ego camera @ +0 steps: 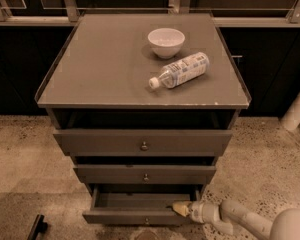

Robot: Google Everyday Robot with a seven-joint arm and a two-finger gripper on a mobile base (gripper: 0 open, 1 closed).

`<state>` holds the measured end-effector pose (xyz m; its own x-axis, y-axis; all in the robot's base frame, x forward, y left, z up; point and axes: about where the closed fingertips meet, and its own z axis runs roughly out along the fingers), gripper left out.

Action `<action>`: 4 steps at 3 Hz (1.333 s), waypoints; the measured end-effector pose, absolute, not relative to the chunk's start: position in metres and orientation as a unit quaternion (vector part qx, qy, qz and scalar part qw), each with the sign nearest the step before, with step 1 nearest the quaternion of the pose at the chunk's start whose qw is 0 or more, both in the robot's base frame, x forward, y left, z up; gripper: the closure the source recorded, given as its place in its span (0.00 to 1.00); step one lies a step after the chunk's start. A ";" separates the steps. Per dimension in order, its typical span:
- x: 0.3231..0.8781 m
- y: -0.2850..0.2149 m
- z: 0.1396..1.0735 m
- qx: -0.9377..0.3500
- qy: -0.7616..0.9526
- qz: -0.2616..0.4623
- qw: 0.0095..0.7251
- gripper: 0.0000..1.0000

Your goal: Open bottom drawer

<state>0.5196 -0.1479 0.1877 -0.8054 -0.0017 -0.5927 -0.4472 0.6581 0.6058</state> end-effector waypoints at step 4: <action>0.515 -0.153 0.223 -0.134 0.867 0.399 0.265 1.00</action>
Offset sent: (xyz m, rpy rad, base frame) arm -0.0379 -0.0301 0.0057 0.0434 0.0955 -0.0386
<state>0.5152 -0.1531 0.2233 -0.8232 -0.0205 -0.5673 -0.4442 0.6455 0.6212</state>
